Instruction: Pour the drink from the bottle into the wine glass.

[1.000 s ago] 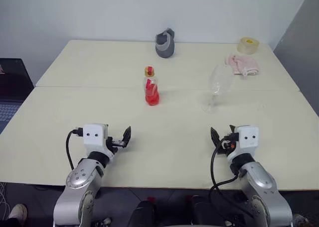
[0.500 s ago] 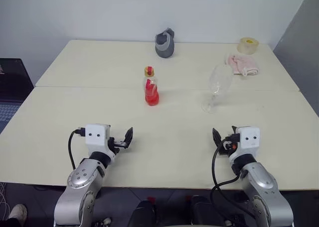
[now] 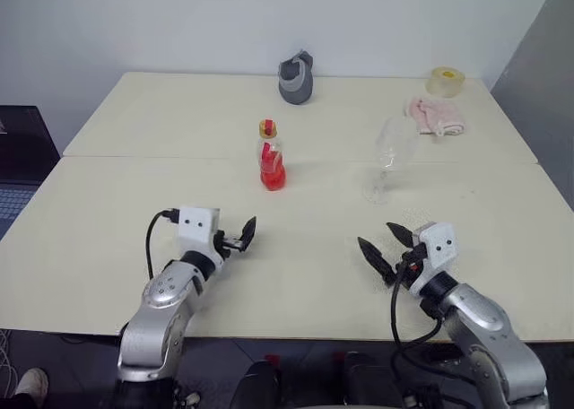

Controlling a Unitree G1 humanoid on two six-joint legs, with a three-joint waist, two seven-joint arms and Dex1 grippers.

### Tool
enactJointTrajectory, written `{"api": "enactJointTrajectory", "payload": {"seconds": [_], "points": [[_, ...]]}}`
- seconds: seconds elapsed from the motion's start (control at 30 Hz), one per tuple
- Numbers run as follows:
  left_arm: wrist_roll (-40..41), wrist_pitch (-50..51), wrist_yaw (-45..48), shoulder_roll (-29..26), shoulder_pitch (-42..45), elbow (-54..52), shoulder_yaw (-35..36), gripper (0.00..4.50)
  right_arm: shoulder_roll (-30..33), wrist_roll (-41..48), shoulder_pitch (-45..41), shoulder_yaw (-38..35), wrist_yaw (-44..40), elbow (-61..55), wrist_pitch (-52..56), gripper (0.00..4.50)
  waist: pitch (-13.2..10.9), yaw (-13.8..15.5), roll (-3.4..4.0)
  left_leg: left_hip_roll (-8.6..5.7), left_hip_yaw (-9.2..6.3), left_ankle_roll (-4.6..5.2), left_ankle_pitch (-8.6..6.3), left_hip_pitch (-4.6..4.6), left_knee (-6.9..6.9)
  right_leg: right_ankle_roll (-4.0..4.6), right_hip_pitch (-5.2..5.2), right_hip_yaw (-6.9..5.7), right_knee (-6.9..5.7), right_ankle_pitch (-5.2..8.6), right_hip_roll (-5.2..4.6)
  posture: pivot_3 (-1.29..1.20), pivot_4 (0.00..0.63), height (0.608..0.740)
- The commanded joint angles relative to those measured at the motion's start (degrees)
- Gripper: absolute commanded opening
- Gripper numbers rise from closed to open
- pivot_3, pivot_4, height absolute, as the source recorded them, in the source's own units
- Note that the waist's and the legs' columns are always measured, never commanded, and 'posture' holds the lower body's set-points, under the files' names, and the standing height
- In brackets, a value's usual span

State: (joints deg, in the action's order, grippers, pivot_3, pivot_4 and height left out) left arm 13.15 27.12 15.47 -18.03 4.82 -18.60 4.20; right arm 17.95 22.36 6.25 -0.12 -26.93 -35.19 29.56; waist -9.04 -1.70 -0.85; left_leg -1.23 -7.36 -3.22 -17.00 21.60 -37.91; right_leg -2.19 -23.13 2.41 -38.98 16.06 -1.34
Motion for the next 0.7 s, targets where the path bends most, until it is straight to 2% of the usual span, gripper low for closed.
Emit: {"api": "enactJointTrajectory", "payload": {"seconds": [0.03,0.23,0.7], "points": [[-1.9,-4.6,1.0,0.0,4.2,4.3,-1.2,4.48,2.3,6.7,-2.7,-1.2,-5.7,-2.7,0.1,3.88,0.0,0.0,0.0,0.0,0.0,0.0,0.0,0.0,-0.01,0.0,0.0,0.0,0.0,0.0,0.0,0.0,0.15,0.74],[-3.2,-7.9,0.7,3.1,9.7,11.3,-3.4,4.48,4.0,10.3,-6.3,-0.6,-7.5,-1.4,0.2,3.88,0.0,0.0,-0.01,-0.02,-0.02,-0.01,0.01,0.03,-0.04,0.0,0.0,-0.02,0.0,-0.01,-0.02,0.0,0.15,0.74],[-6.8,-19.0,0.4,4.9,19.6,25.9,-3.5,4.48,5.4,14.8,-9.1,0.2,-7.6,-1.8,2.2,3.88,0.0,0.0,-0.02,-0.04,-0.08,-0.06,0.04,0.06,-0.07,0.0,-0.03,-0.04,-0.02,-0.01,-0.04,0.0,0.15,0.74]]}}
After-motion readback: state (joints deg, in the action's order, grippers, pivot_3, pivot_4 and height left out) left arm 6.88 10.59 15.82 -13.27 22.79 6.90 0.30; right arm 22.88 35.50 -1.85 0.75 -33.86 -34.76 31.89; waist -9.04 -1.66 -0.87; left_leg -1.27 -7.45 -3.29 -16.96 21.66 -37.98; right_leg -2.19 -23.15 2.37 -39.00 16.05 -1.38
